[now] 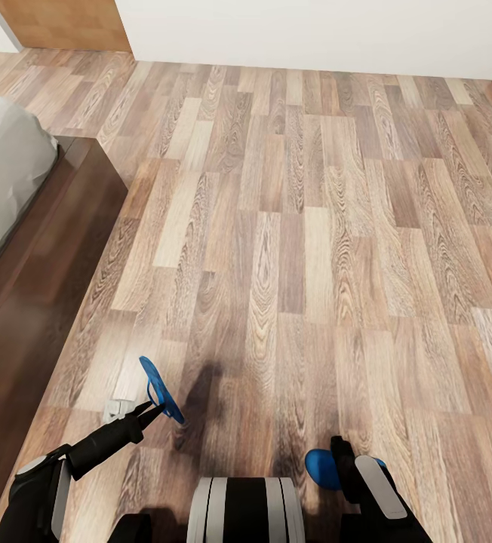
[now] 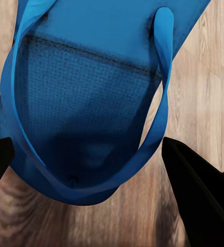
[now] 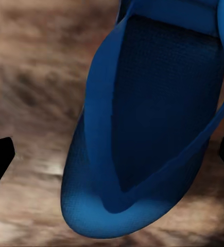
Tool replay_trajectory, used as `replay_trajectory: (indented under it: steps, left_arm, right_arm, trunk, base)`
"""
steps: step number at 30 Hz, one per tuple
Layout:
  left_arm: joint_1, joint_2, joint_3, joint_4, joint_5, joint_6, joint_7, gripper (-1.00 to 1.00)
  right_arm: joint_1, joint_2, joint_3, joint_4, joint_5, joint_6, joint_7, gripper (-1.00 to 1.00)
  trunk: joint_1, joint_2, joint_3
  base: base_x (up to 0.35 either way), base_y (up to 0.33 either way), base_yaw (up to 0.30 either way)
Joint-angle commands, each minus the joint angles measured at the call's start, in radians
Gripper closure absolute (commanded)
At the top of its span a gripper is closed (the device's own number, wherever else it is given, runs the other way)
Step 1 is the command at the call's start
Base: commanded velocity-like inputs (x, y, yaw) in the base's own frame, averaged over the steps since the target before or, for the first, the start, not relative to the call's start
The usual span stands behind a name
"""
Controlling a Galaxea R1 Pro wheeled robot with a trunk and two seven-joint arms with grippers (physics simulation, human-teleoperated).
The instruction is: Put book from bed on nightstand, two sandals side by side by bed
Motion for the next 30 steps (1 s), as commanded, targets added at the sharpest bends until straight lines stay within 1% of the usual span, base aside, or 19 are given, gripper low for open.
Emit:
replay_trajectory:
  steps: [1,11,18,27,28,30]
  left_arm:
    - [-0.001,-0.001,0.004,-0.002,-0.007,0.01,-0.008,1.0]
    - [-0.001,0.0,0.003,-0.002,-0.007,0.01,-0.008,1.0]
    - [-0.001,-0.001,0.002,-0.002,-0.007,0.01,-0.008,1.0]
    - [-0.001,-0.001,0.002,-0.002,-0.007,0.01,-0.008,1.0]
    - [-0.001,-0.001,0.002,-0.002,-0.007,0.01,-0.008,1.0]
    - [-0.001,-0.001,0.002,-0.002,-0.007,0.01,-0.008,1.0]
  right_arm:
    - [0.0,0.001,-0.004,-0.002,-0.003,0.004,-0.002,-1.0]
    - [0.0,0.001,-0.008,-0.002,-0.003,0.004,0.007,-1.0]
    - [0.0,0.001,-0.009,-0.003,-0.003,0.004,0.007,-1.0]
    - [0.0,0.001,-0.011,-0.003,-0.003,0.004,0.007,-1.0]
    - [0.0,0.001,-0.011,-0.003,-0.003,0.004,0.007,-1.0]
    - [0.0,0.001,-0.012,-0.003,-0.003,0.004,0.007,-1.0]
  trunk:
    - [0.0,0.0,-0.001]
    - [0.0,0.0,-0.001]
    - [0.003,-0.002,-0.028]
    - [0.003,-0.002,-0.028]
    - [0.003,-0.002,-0.032]
    - [0.003,-0.002,-0.032]
  base:
    - [0.0,0.0,0.0]
    - [0.0,0.0,0.0]
    - [0.0,0.0,0.0]
    - [0.0,0.0,0.0]
    - [0.0,0.0,0.0]
    - [0.0,0.0,0.0]
